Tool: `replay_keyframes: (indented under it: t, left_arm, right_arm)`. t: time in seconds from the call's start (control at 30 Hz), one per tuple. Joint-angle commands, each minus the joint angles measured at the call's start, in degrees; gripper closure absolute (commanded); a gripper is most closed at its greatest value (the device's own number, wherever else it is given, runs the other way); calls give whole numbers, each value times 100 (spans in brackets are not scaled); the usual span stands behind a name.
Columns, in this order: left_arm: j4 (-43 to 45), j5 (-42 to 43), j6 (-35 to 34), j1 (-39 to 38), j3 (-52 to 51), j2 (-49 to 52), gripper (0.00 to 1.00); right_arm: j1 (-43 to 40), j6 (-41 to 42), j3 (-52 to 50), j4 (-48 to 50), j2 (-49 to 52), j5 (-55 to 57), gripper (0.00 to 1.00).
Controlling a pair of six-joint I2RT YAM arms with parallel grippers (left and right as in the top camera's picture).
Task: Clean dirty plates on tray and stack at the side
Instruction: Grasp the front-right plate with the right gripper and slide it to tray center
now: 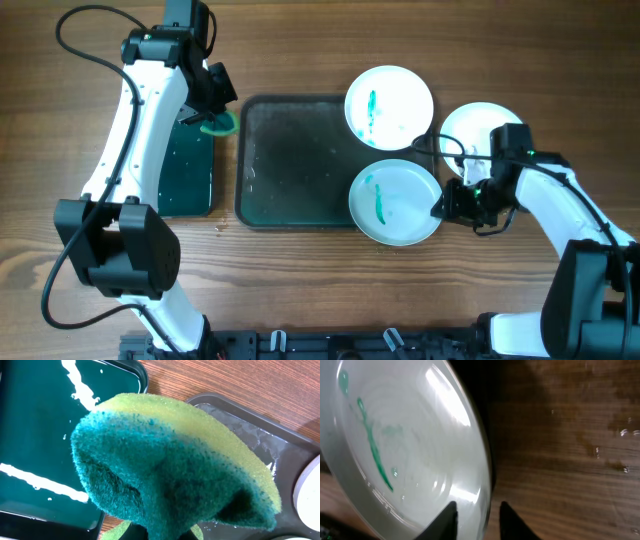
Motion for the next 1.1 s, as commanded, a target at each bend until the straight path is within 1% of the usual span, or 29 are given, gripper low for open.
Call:
replay_keyframes:
  t: [0.0,0.03,0.1,0.2,0.33,0.43,0.47,0.5,0.53,0.57,0.67,0.73,0.83,0.97,1.03,1.07]
  left_arm:
    - [0,48,50,-7,68,-33,96]
    - [-24,48,50,-7,68,-33,96]
    - [-55,48,50,-7,68,-33,96]
    - [-90,48,50,-7,68,-33,96]
    - [-87,48,50,-7,68,-33,96]
    - [-87,48,48,-7,68,-33,96]
    - [-87,48,48,-7,68,-33,96]
    - [-87,48,50,-7,68,-33,96]
    - [-83,48,50,-7,68,-33,96]
    - [-79,48,48,-7,68,-33,96]
    - [-74,48,48,-7,68,-33,96]
    - [-63,48,48,-7,68,-33,96]
    - [-63,48,50,-7,68,-33,96]
    - [-63,48,50,-7,68,-33,96]
    - [-63,48,50,-7,68,-33,96]
    - [-63,48,50,-7,68,-33,96]
  right_arm:
    - [42,118,-262,323,-7,-68,77]
    - [44,170,-299,358,-7,-31,85]
    - [44,262,-297,382,-7,105,96]
    - [44,299,-284,352,-9,103,96]
    - [177,391,76,-168,-304,-118,96]
    - [839,1078,584,-50,-861,-92,96]
    - [1207,1749,826,153,-951,313,96]
    - [1469,2218,992,289,-944,636,96]
    - [1878,3117,1137,658,-872,1115,96]
    - [2114,3668,1147,1036,-785,1228,96]
    - [2680,4538,1147,1847,-330,1458,96]
    - [3163,5060,1147,2280,256,1856,96]
    - [3486,5462,1147,2719,863,1893,96]
    - [3674,5460,1147,3091,1300,1884,96]
    - [3711,5442,1147,3128,1478,1869,95]
    - [3713,5423,1147,3126,1510,1862,91]
